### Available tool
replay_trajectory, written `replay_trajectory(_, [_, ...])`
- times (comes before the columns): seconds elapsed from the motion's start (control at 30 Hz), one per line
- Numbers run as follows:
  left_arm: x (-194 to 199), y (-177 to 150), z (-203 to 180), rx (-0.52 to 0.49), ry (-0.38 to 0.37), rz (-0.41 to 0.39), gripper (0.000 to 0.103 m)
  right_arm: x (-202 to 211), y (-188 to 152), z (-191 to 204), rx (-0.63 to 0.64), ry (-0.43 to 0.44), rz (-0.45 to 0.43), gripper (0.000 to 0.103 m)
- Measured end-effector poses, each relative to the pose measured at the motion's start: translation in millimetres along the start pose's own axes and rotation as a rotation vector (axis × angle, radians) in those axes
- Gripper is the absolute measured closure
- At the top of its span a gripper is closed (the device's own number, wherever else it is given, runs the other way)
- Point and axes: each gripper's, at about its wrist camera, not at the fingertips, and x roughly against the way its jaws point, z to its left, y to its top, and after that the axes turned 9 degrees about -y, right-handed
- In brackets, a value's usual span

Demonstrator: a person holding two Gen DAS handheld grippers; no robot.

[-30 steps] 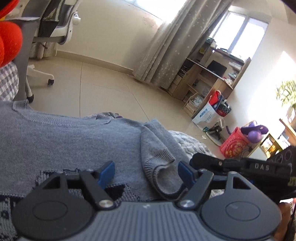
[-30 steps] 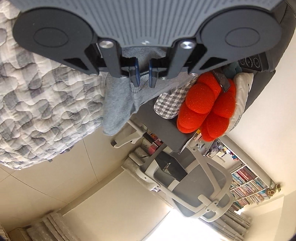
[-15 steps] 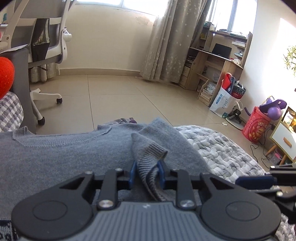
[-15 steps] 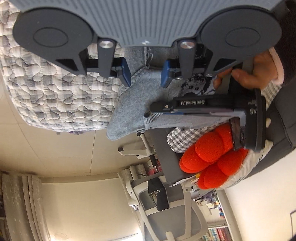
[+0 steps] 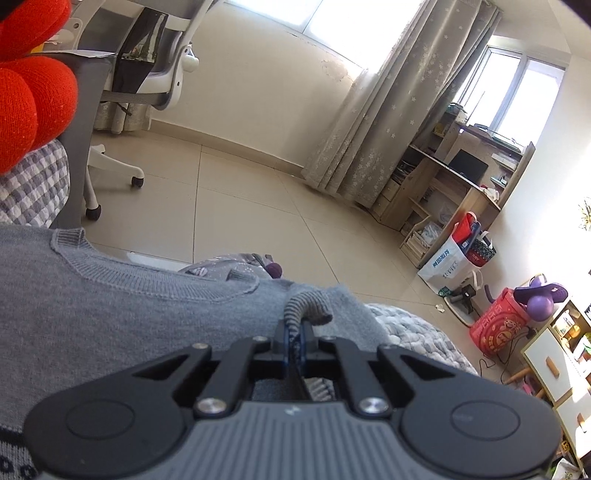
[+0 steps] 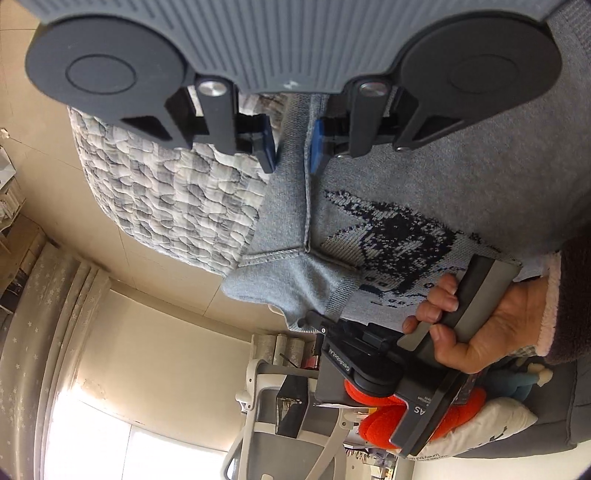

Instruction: Fold clothes

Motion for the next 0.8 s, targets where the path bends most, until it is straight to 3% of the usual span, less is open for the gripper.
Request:
replay_trajectory(0.13, [3, 4, 6, 0.017, 0.014, -0.009, 0.098, -3, 7, 11, 0.017, 0.020, -0.011, 0.095])
replay_trajectory(0.43, [6, 16, 23, 0.086, 0.039, -0.052, 0.098, -9, 29, 22, -0.052, 0.125, -0.009, 0.095])
replay_trajectory(0.53, [5, 16, 31, 0.106, 0.057, -0.048, 0.095, -9, 30, 30, -0.037, 0.134, 0.003, 0.089])
replay_trajectory(0.6, [7, 15, 35, 0.112, 0.065, -0.039, 0.091, -6, 30, 30, -0.035, 0.133, 0.004, 0.087])
replay_trajectory(0.8, [22, 18, 31, 0.098, 0.088, 0.006, 0.064, 8, 29, 18, -0.070, 0.144, 0.012, 0.084])
